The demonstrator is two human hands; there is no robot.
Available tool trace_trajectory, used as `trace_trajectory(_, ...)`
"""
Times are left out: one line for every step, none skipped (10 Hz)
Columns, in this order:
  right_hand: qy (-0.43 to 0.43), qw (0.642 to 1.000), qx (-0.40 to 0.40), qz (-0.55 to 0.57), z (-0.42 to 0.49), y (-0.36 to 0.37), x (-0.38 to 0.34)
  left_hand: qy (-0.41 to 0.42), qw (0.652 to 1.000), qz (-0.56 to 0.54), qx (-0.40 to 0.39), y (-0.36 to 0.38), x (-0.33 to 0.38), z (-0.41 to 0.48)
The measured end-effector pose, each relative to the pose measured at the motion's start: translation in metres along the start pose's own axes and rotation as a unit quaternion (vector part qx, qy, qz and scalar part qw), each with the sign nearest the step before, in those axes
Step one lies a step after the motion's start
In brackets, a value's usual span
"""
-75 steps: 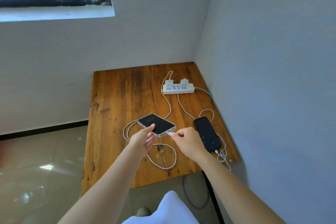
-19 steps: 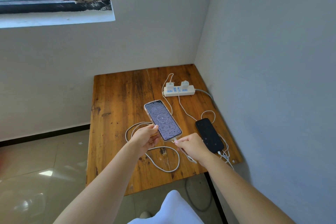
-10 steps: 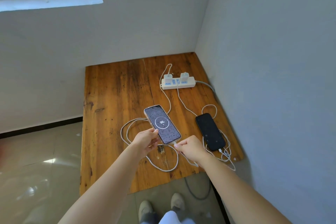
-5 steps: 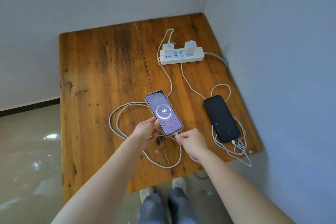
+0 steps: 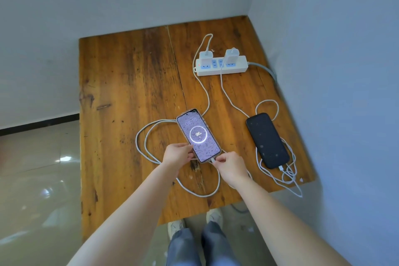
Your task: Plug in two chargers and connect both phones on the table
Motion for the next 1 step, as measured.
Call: trace_trajectory(-0.012,1.000,0.006,0.023,-0.0118,-0.0105,-0.0131,0.038,0.996,0.078,0.034,-0.0102,-0.0003,-0.0156)
Point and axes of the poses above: each hand's wrist, its own z-axis towards the middle knuckle, its own y-axis out of the palm, x = y × z, the point moved 5 cm from there along z, towards the middle knuckle, and after that the axes turned 3 degrees about -y, right-handed, at the moved point
